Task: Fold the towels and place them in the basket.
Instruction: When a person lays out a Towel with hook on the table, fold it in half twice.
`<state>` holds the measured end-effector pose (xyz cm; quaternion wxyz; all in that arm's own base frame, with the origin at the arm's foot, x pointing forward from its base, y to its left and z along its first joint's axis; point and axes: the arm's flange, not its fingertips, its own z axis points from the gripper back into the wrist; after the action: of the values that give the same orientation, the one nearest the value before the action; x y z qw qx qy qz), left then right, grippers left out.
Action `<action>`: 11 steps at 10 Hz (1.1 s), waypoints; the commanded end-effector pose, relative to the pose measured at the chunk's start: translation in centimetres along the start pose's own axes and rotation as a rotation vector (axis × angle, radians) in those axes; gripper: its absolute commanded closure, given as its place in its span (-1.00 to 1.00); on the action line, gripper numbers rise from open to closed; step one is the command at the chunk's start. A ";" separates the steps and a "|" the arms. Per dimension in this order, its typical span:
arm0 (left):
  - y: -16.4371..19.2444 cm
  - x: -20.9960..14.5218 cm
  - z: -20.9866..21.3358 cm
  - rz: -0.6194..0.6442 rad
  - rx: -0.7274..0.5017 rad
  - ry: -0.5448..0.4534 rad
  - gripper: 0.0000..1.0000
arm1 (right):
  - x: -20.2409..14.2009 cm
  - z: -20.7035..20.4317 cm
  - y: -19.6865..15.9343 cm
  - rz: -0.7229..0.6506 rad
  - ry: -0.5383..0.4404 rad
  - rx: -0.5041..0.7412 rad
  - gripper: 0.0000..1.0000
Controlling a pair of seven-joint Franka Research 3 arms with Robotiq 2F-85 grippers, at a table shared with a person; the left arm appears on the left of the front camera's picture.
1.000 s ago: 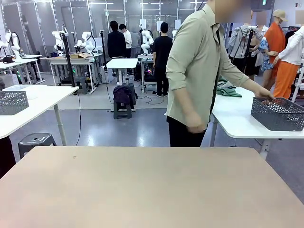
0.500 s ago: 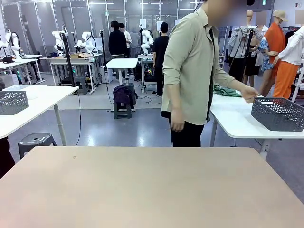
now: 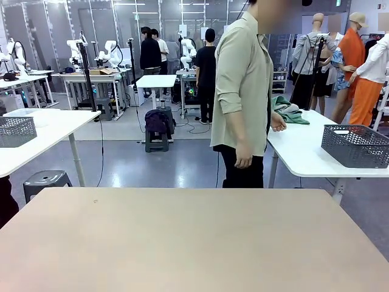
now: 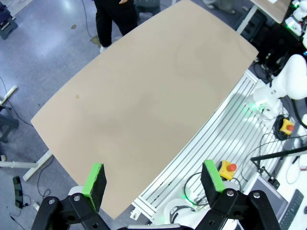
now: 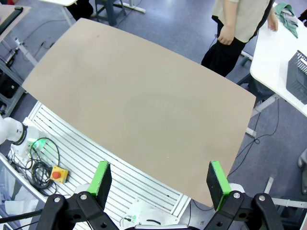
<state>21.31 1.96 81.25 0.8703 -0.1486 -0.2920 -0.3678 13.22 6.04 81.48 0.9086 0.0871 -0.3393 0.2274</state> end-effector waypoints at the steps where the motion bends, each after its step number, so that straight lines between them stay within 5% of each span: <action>1: -0.2 0.1 -0.2 -0.008 -0.007 0.000 -1.00 | 0.0 0.2 0.2 0.008 -0.005 0.006 -1.00; 11: -0.2 0.1 -0.2 -0.008 -0.007 0.000 -1.00 | 0.0 0.2 0.2 0.008 -0.005 0.006 -1.00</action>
<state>21.31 1.96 81.25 0.8703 -0.1486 -0.2920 -0.3678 13.22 6.04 81.48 0.9086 0.0870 -0.3393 0.2274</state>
